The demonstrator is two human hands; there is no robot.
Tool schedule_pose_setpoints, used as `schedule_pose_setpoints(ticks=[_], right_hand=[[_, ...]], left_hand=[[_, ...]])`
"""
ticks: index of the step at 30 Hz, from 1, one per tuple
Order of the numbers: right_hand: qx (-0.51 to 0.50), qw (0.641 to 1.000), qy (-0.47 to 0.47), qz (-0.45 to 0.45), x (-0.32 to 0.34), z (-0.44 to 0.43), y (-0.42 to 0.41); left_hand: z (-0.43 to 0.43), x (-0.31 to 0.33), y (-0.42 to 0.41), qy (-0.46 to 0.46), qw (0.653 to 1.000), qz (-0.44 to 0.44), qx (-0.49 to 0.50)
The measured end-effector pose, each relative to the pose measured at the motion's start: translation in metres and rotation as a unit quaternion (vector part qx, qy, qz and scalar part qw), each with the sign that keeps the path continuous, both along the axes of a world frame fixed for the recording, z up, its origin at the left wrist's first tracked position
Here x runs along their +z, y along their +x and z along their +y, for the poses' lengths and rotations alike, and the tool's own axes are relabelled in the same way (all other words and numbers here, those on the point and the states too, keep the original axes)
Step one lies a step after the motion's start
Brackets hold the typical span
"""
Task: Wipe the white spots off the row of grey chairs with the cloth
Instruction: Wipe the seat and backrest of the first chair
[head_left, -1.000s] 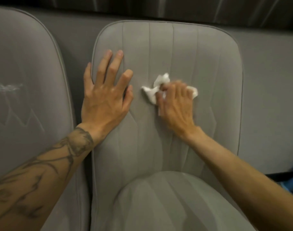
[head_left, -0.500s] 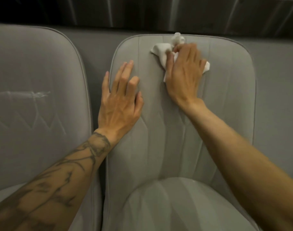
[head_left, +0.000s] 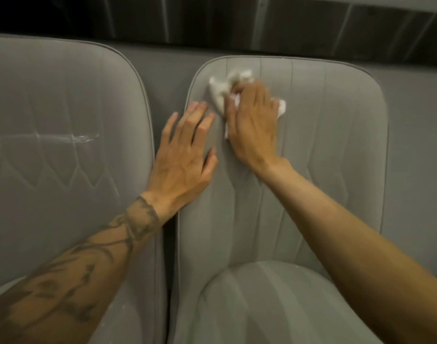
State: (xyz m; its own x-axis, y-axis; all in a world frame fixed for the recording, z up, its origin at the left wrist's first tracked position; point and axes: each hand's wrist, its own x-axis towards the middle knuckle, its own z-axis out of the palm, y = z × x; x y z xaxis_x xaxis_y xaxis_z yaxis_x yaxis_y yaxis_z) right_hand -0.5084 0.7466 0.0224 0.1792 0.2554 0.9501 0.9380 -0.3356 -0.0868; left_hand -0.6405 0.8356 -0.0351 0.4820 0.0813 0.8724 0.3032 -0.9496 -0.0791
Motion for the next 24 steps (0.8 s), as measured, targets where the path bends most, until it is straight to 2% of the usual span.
schedule_pose_setpoints(ticks=[3, 5, 9, 11, 15, 17, 19, 21, 23, 24], right_hand=[[0.047, 0.995, -0.076, -0.032, -0.045, -0.021, -0.017], [0.027, 0.994, -0.088, -0.055, -0.032, -0.023, -0.010], [-0.035, 0.999, 0.026, -0.005, 0.017, 0.008, 0.004], [-0.031, 0.997, 0.064, 0.021, 0.010, 0.014, -0.005], [0.035, 0.998, -0.049, -0.020, -0.048, -0.012, -0.031], [0.028, 0.995, -0.080, -0.051, -0.036, -0.018, -0.020], [-0.009, 0.998, -0.040, -0.046, -0.003, -0.009, -0.003], [-0.026, 0.999, 0.020, -0.002, 0.017, 0.003, 0.002], [0.000, 0.999, 0.033, 0.022, -0.006, 0.009, -0.018], [0.030, 0.999, 0.003, 0.025, -0.030, 0.006, -0.031]], left_hand=[[0.013, 0.003, -0.014, 0.083, 0.994, 0.041, 0.058], [0.016, 0.003, -0.020, 0.108, 0.989, 0.061, 0.077], [0.023, -0.004, -0.025, 0.127, 0.985, 0.057, 0.102], [0.028, -0.008, -0.030, 0.138, 0.984, 0.051, 0.099], [0.034, -0.012, -0.038, 0.121, 0.987, 0.028, 0.098], [0.031, -0.013, -0.037, 0.115, 0.988, 0.023, 0.102], [0.031, -0.013, -0.036, 0.109, 0.989, 0.019, 0.099], [0.032, -0.014, -0.036, 0.099, 0.990, 0.006, 0.098], [0.033, -0.015, -0.036, 0.089, 0.991, -0.002, 0.096], [0.033, -0.014, -0.036, 0.082, 0.992, -0.006, 0.091]])
